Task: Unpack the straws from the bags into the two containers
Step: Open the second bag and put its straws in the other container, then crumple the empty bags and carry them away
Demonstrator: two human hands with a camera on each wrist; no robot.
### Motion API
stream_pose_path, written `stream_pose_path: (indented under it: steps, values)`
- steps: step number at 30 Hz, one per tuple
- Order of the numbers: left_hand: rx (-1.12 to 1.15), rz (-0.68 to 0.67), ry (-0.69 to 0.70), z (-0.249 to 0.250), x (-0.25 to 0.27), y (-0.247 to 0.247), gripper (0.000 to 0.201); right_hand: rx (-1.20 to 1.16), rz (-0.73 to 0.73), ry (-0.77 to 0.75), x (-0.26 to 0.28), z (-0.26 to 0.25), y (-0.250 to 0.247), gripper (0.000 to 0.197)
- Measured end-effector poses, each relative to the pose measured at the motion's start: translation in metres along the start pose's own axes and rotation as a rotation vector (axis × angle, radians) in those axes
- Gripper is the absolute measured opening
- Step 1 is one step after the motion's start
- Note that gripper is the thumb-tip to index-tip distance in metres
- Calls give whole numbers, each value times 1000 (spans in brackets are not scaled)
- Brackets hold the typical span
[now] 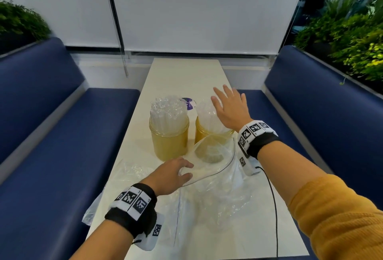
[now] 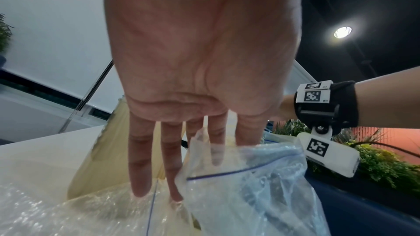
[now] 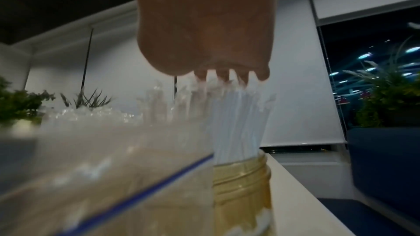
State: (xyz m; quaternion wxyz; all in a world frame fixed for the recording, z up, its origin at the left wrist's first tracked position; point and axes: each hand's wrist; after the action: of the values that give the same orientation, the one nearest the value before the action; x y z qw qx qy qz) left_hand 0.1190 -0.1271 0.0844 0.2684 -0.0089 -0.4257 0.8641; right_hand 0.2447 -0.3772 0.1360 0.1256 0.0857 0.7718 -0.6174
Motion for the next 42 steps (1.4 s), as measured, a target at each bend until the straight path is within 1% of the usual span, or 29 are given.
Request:
stream_pose_path:
  steps: [2,3,4,5,6,7,9,10,12,13,14,16,18,20,22,23,25,26,28,29,31,32,33,34,36,38,39,41,42]
  values:
    - [74,11,-58,1,4,1,75,11,-83,-27,3,4,-2,61]
    - [106,7,-93,1,5,2,93,-21,-62,-29,8,8,-4,61]
    - [115,11,-115,3,8,2,103,-103,24,-11,13,12,-10,58]
    - [99,29,-126,3,9,3,105,-207,130,31,20,18,-16,53]
    - [66,69,-127,1,8,4,96,-293,185,91,30,25,-21,44]
    - [33,122,-113,-1,7,6,79,-335,174,167,43,32,-25,35]
    - [19,247,-76,-5,4,9,33,-262,-15,384,72,61,-15,26]
    - [41,288,-51,-5,4,11,18,-173,-174,489,89,75,-4,29]
    - [99,301,2,-7,4,14,17,-75,-544,625,125,99,27,44]
    - [135,293,17,-7,5,15,18,-113,-682,684,142,105,38,49]
    - [184,287,31,-7,7,16,18,-260,-742,765,158,105,44,49]
    - [329,283,44,-5,12,18,15,-659,-691,953,182,101,49,45]
    - [459,303,43,-5,18,18,12,-969,-536,1061,196,94,41,40]
    - [522,336,55,-4,30,17,11,-1174,-328,1035,202,84,25,33]
    - [511,363,54,-2,44,10,4,-1245,-140,905,202,69,1,29]
    - [495,370,43,-1,53,5,11,-1253,-82,830,202,60,-11,28]
    - [450,396,51,0,68,-6,27,-1264,-45,707,200,36,-35,27]
    - [413,433,90,2,75,-13,29,-1261,-38,649,197,25,-43,27]
    - [397,545,168,7,85,-26,16,-1246,42,544,189,3,-59,24]
    - [435,598,160,7,90,-33,12,-1272,105,526,185,-7,-67,23]
    - [577,651,126,-2,99,-46,22,-1430,179,556,176,-17,-76,33]
    - [651,655,117,-9,104,-52,26,-1483,110,569,174,-20,-76,46]
    - [717,659,108,-17,108,-55,28,-1460,-43,533,175,-25,-71,60]
    - [761,667,99,-24,112,-57,29,-1397,-229,449,179,-32,-62,66]
    - [809,700,61,-38,117,-54,31,-1284,-515,302,192,-56,-39,57]
    - [751,753,9,-49,121,-48,31,-1331,-625,260,201,-79,-23,56]
    - [685,793,-21,-54,123,-45,31,-1387,-648,278,204,-88,-19,66]
    - [560,891,-91,-66,126,-41,33,-1463,-686,268,205,-97,-18,97]
    - [541,918,-114,-71,128,-40,33,-1443,-682,248,205,-101,-19,104]
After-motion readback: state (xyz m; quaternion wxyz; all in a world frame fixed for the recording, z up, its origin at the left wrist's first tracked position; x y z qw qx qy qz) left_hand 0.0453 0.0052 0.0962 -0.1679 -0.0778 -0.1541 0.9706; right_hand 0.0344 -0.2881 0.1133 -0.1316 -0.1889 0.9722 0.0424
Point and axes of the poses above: each hand's wrist, its own x-axis away from the middle knuckle, its own y-axis out of the palm, z = x × y, and after that the axes turned 2 degrees about z, right-handed
